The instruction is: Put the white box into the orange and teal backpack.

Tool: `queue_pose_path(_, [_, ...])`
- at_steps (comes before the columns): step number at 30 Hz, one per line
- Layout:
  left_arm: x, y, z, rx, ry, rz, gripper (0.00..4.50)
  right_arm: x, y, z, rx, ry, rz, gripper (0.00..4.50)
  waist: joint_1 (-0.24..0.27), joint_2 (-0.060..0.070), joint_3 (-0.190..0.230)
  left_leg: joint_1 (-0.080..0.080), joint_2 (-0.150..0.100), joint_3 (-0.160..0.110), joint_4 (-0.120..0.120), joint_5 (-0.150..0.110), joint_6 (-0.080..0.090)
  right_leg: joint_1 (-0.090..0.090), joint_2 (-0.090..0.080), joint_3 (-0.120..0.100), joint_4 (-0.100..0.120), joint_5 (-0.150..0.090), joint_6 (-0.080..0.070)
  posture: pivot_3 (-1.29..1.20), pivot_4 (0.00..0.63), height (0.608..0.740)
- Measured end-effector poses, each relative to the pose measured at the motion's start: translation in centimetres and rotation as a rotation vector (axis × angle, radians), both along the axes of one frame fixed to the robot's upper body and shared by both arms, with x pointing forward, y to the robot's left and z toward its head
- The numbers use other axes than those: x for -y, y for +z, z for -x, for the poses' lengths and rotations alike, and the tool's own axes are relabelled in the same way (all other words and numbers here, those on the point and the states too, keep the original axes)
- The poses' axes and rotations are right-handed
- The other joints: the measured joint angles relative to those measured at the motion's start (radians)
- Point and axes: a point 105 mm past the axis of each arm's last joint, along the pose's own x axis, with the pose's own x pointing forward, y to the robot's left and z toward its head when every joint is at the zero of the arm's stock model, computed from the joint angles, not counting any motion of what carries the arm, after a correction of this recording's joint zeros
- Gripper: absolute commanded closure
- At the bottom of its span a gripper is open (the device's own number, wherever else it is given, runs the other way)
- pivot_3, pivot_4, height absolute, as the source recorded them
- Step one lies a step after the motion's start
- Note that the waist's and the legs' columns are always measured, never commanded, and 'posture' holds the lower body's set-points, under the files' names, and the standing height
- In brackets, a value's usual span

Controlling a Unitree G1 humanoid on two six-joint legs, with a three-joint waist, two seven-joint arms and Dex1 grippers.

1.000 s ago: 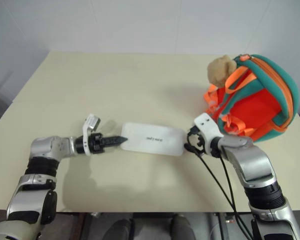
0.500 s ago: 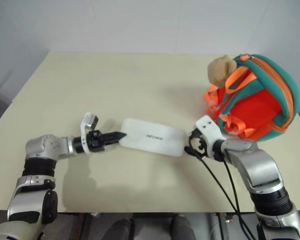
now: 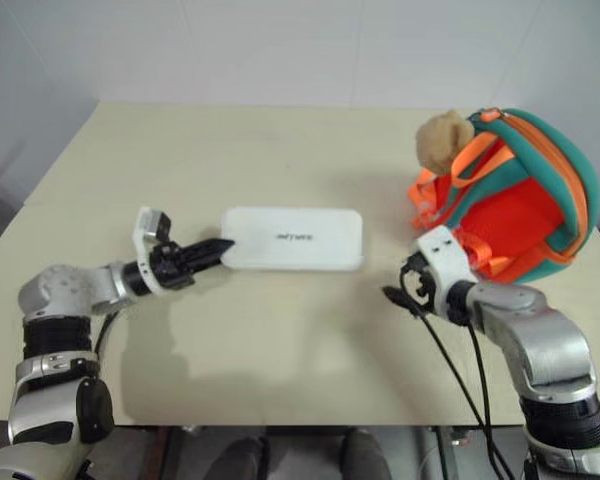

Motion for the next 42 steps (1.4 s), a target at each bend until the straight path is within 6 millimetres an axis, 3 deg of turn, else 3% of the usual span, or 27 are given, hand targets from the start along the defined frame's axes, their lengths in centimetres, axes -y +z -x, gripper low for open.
queue_pose_path(9, [-2.1, 0.2, 1.3, -0.035, 0.073, 0.049, 3.28, 2.4, 2.4, 0.4, 0.207, -0.160, -0.185, 0.00, 0.003, 0.000, 0.000, 0.000, 0.000, 0.000, 0.000, 0.000, -0.001, 0.000, 0.000, 0.000, 0.000, 0.000, 0.000, 0.00, 0.150, 0.740])
queue_pose_path(13, [-2.3, -0.6, 1.7, -0.074, 0.088, 0.043, 3.28, 4.0, 3.3, 0.3, 0.276, -0.236, -0.208, 0.00, 0.002, 0.000, 0.000, 0.000, 0.000, 0.000, 0.000, 0.000, -0.001, 0.000, 0.000, 0.001, 0.000, 0.000, 0.000, 0.00, 0.150, 0.740])
queue_pose_path(20, [-2.3, -1.3, 2.2, -0.093, 0.106, 0.031, 3.28, 6.5, 2.9, -0.3, 0.292, -0.328, -0.247, 0.00, 0.000, 0.000, 0.000, 0.001, 0.000, 0.001, 0.000, 0.000, -0.001, 0.000, 0.000, 0.001, -0.002, 0.000, 0.000, 0.00, 0.150, 0.740])
queue_pose_path(32, [-2.0, -1.1, 2.2, -0.084, 0.115, 0.031, 3.28, 7.2, 3.6, -3.4, 0.339, -0.308, -0.307, 0.00, 0.000, 0.000, 0.000, 0.002, 0.000, 0.002, 0.000, 0.000, -0.002, 0.000, 0.000, 0.002, -0.002, 0.000, 0.000, 0.00, 0.150, 0.740])
queue_pose_path(42, [-2.3, -1.1, 2.8, -0.077, 0.134, 0.040, 3.28, 6.3, 3.8, -7.2, 0.354, -0.249, -0.350, 0.00, -0.004, 0.000, 0.000, 0.002, 0.000, 0.002, 0.000, 0.000, -0.003, 0.000, 0.000, 0.002, -0.002, 0.000, 0.000, 0.00, 0.150, 0.740])
